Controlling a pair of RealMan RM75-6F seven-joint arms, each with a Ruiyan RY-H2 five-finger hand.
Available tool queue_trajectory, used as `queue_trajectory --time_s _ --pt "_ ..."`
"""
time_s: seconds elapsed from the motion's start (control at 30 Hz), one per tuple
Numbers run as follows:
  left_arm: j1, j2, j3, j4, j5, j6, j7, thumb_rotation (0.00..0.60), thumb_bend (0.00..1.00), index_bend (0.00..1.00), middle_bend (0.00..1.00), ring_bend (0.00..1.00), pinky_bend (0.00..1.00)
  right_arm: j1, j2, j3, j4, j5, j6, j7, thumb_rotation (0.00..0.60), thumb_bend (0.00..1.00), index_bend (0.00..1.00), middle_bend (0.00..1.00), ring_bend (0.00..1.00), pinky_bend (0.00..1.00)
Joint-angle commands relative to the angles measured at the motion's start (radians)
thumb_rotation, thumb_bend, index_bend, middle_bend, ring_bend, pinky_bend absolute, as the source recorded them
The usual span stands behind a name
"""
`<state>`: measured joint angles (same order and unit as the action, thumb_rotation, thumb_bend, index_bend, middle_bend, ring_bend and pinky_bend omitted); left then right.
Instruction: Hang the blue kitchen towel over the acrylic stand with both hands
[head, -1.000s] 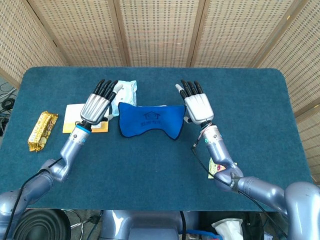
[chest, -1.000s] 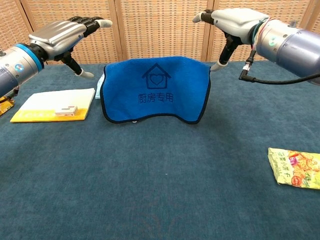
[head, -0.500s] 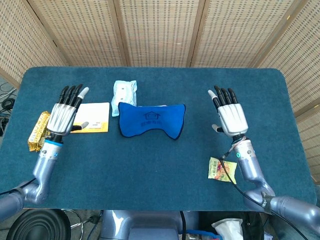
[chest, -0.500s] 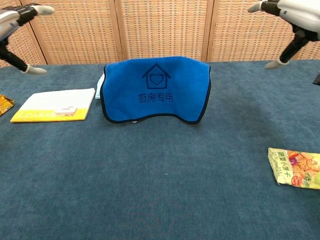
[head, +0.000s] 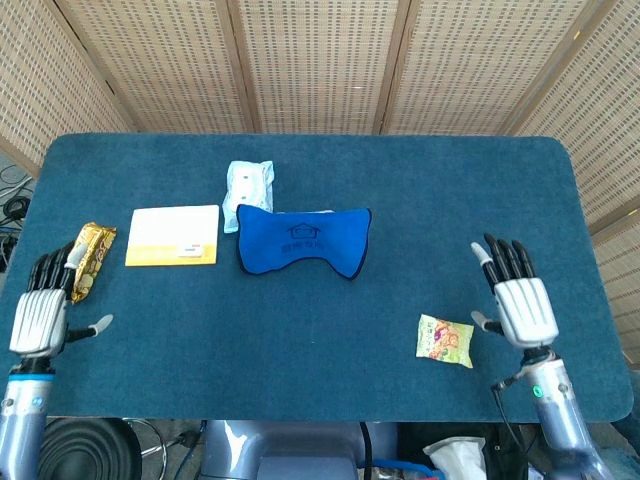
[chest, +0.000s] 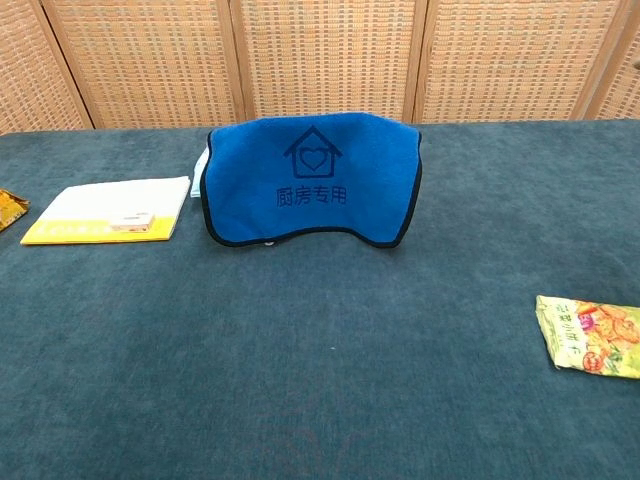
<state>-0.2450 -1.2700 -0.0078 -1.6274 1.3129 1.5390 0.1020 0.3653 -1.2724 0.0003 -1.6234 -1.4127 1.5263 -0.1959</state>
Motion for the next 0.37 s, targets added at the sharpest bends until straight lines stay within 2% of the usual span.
queue_trajectory --time_s 0.03,0.23,0.37 --pt "0.067 0.055 0.066 -0.088 0.044 0.051 0.032 0.600 0.00 0.00 0.00 0.00 0.00 -0.104 0.024 -0.075 -0.074 -0.093 0.100 0.046 0.600 0.00 0.00 0.00 0.00 0.00" --pt "0.111 0.080 0.106 -0.122 0.114 0.063 0.040 0.600 0.00 0.00 0.00 0.00 0.00 -0.185 0.032 -0.107 -0.086 -0.203 0.194 0.075 0.600 0.00 0.00 0.00 0.00 0.00" --pt "0.126 0.076 0.105 -0.109 0.141 0.067 0.049 0.600 0.00 0.00 0.00 0.00 0.00 -0.218 0.024 -0.106 -0.079 -0.231 0.218 0.072 0.600 0.00 0.00 0.00 0.00 0.00"
